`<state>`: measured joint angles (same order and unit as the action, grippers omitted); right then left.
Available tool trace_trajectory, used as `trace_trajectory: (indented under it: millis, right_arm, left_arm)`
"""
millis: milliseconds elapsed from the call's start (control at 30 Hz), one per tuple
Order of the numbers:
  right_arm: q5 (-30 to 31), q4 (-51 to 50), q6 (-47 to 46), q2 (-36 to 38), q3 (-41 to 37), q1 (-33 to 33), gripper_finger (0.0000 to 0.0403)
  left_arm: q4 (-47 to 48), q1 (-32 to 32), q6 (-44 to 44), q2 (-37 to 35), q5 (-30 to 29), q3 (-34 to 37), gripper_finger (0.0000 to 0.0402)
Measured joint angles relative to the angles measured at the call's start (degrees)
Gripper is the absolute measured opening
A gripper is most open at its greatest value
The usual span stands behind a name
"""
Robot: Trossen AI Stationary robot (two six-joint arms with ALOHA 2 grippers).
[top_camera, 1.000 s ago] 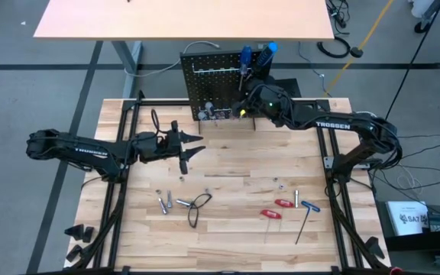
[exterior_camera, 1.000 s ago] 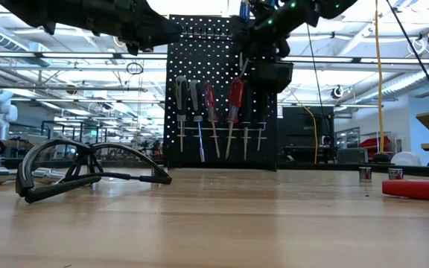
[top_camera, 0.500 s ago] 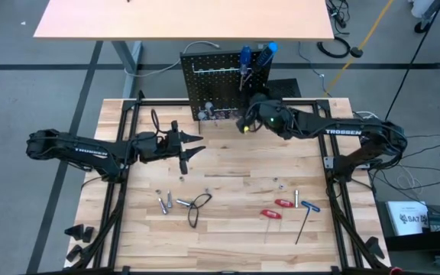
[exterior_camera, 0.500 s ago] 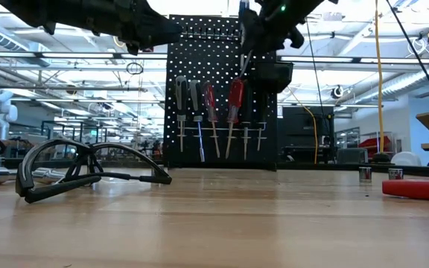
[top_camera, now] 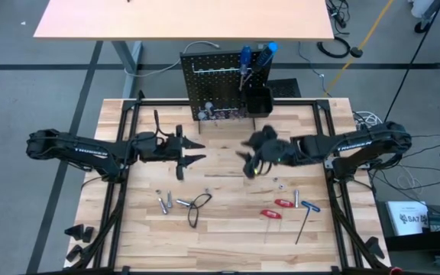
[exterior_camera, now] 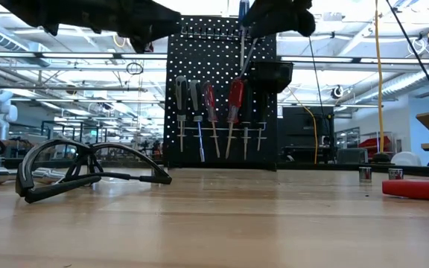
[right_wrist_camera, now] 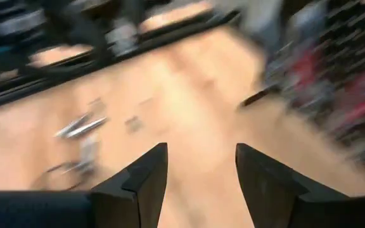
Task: Hang tools onto peg board
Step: Hang the right allen wrench on the peg board
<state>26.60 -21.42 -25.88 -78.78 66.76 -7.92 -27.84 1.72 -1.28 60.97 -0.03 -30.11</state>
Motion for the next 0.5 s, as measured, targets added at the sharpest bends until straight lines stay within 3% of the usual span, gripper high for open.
trace_trajectory:
  millis: [167, 500]
  right_arm:
    - [-7.53, -4.06, -10.12, -0.65, -0.07, -5.37, 0.0176]
    - [-7.03, -3.29, -17.80, -2.56, -0.07, -14.67, 0.0176]
  left_arm:
    - [4.57, -3.21, 1.16, 0.01, 0.38, 0.00, 0.0155]
    - [23.45, -14.99, 9.15, 0.20, -3.52, -3.80, 0.0155]
